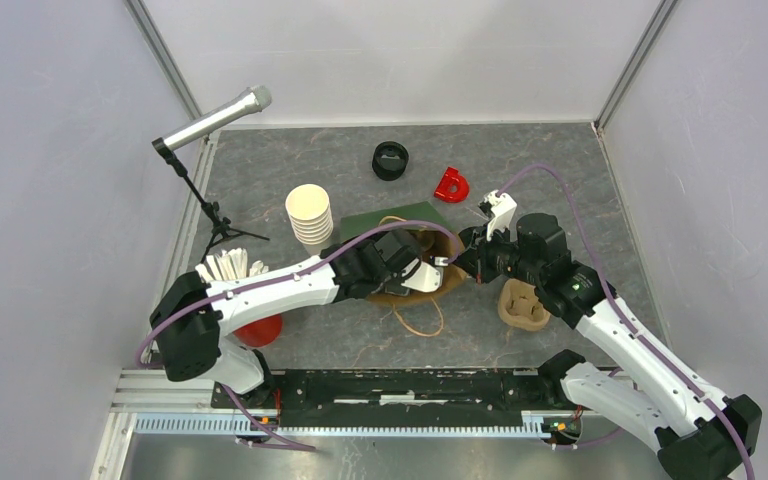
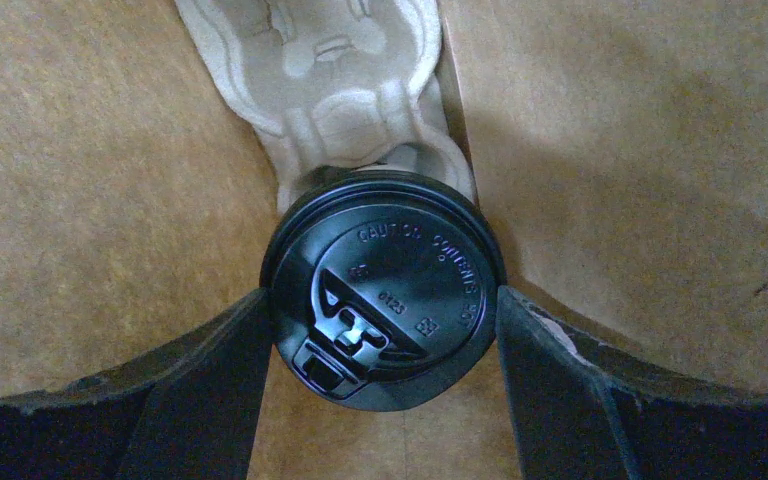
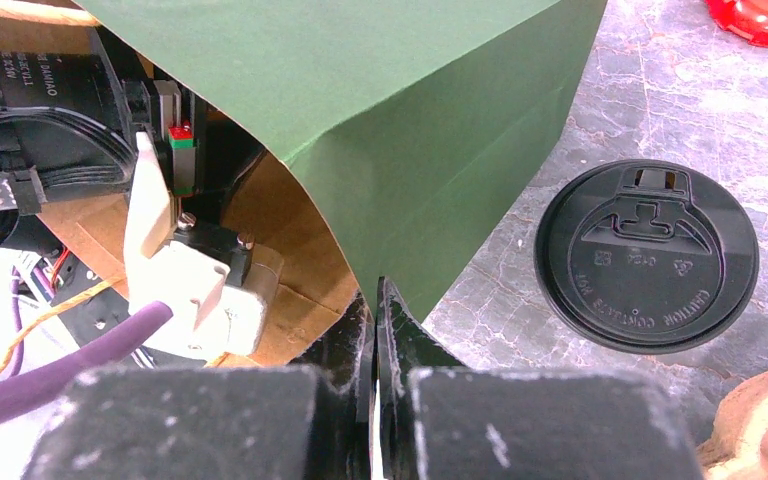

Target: Pack the takeout coffee

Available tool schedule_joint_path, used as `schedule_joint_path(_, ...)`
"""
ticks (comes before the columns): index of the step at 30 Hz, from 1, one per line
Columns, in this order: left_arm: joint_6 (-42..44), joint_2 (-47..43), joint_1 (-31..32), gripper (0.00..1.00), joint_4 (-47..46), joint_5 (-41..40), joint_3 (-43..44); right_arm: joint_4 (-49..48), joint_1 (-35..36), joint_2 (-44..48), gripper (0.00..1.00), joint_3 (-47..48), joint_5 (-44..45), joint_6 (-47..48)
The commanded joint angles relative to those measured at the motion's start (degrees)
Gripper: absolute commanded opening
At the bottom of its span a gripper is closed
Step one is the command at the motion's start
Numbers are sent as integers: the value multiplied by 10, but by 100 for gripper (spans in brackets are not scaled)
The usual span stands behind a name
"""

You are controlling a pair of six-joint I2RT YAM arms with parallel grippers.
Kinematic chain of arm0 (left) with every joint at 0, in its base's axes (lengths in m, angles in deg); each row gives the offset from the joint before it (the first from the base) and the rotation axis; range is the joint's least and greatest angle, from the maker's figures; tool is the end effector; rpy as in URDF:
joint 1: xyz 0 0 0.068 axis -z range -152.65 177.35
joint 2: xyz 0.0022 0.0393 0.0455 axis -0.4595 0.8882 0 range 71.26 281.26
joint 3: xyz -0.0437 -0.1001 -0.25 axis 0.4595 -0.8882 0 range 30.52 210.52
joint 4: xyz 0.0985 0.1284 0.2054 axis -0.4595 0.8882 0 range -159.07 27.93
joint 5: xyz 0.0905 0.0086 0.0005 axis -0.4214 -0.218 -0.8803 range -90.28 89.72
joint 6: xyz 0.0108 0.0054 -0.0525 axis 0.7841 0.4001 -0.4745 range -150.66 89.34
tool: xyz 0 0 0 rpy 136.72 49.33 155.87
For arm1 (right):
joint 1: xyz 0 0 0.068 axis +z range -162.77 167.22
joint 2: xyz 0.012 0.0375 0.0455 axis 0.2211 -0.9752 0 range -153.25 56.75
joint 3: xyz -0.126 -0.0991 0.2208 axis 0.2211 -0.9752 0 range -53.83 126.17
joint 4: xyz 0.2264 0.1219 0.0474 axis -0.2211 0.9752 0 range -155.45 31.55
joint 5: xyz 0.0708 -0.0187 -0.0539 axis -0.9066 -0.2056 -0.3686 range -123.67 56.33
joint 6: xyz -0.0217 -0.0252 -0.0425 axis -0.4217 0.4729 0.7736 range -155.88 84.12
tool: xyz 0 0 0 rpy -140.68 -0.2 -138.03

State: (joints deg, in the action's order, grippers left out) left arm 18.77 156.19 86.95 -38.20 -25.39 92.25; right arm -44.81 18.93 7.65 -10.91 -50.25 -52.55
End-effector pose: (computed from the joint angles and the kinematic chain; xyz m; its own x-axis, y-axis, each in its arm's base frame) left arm 0.1687 -0.2579 0.2491 0.2311 0.9654 -0.1208 0.7374 -0.0927 0.6691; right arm 0.1594 0.1105 0.2974 -0.5744 -0.0317 -0.8180 -0.5799 0.7210 0.3792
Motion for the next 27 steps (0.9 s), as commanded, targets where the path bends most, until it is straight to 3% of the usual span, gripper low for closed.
schedule_joint_path(1,7,-1,-11,36,-7,6,-12,-14,-2,11,0,2,3,-2)
schedule_joint_path(27,-11,16,-32,39,-2,17,-13,-8,-2,10,0,3,-7,6)
